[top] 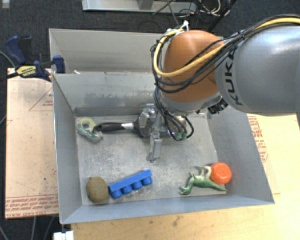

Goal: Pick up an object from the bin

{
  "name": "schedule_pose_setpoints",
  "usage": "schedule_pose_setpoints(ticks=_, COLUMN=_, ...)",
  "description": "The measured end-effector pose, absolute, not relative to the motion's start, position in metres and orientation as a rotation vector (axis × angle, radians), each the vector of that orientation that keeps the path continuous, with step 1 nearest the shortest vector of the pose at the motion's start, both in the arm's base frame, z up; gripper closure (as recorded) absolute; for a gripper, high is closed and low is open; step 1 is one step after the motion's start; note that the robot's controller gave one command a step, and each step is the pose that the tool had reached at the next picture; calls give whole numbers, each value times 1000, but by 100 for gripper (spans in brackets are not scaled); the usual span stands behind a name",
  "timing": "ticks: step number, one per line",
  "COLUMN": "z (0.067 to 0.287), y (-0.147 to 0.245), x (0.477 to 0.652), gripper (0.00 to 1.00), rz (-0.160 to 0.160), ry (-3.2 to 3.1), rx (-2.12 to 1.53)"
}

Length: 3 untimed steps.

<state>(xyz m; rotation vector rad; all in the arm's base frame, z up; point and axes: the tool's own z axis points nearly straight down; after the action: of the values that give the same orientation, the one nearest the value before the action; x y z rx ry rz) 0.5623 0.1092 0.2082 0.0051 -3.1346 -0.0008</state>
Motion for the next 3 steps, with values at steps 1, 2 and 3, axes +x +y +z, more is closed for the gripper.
schedule_pose_setpoints(ticks=1, z=213, y=109, x=564, gripper=0, rz=-2, ry=-3143, rx=1)
schedule_pose_setpoints(ticks=2, z=168, y=116, x=544, gripper=0, rz=-2, ry=-3135, rx=248)
schedule_pose_setpoints(ticks=3, z=131, y=130, x=479, gripper=0, rz=-1, ry=-3080, rx=583)
